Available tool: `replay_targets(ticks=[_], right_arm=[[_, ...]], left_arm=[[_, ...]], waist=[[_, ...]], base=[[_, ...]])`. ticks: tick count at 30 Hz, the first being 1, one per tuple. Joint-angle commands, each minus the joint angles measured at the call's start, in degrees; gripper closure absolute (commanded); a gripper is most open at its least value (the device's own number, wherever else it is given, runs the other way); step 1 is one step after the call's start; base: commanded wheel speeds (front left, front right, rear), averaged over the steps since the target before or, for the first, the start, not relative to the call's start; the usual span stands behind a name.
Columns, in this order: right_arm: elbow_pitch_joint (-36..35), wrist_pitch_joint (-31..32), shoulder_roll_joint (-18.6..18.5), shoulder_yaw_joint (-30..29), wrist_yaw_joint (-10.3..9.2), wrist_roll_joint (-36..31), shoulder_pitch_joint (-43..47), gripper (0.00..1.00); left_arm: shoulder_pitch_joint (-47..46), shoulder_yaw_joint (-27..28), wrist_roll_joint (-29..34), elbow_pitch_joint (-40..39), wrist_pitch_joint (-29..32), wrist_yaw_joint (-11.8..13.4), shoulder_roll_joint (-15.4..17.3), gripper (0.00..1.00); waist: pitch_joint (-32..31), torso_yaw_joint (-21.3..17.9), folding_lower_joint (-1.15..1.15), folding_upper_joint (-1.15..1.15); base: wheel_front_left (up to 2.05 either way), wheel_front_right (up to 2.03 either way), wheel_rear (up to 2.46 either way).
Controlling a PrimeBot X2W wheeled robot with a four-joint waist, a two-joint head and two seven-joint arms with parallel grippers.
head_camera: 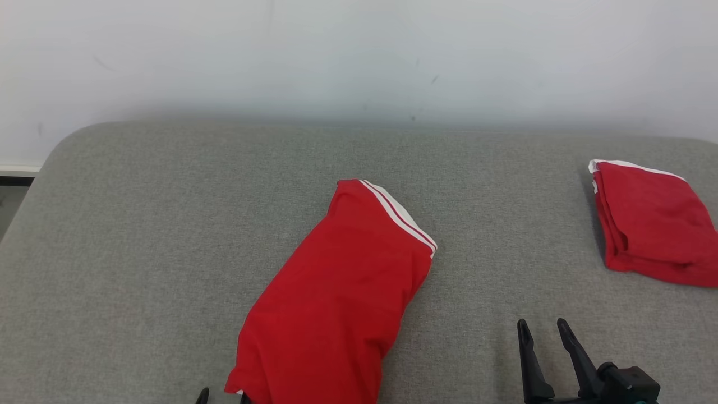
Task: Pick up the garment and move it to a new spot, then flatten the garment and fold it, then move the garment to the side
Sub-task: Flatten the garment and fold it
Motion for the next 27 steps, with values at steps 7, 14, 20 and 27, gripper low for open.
replay_targets(ticks=[7, 14, 20, 27], right_arm=[[-0.10, -0.25, -0.02, -0.34, -0.15, 0.17, 0.45, 0.00], [-0.07, -0.25, -0.02, -0.32, -0.15, 0.28, 0.51, 0.00], [0.04, -0.25, -0.01, 0.25, -0.15, 0.35, 0.79, 0.00], [4.96, -0.13, 0.06, 8.05, -0.15, 5.24, 1.37, 0.00]], left_arm=[[3.38, 0.55, -0.39, -1.42, -0.17, -0.03, -0.72, 0.00], [4.93, 2.95, -1.45, -3.32, -0.17, 1.39, -0.87, 0.00], [3.30, 4.43, -0.06, -8.20, -0.17, 1.74, -0.87, 0.00], [1.50, 6.79, 1.48, -9.31, -0.17, 1.38, -0.87, 0.00]], waist=[[-0.01, 1.09, 0.01, 0.00], [-0.19, 1.58, 0.01, 0.00], [-0.37, 1.97, 0.01, 0.00], [-1.51, 1.74, 0.01, 0.00]], base=[[0.00, 0.00, 0.00], [0.00, 0.00, 0.00], [0.00, 0.00, 0.00], [0.00, 0.00, 0.00]])
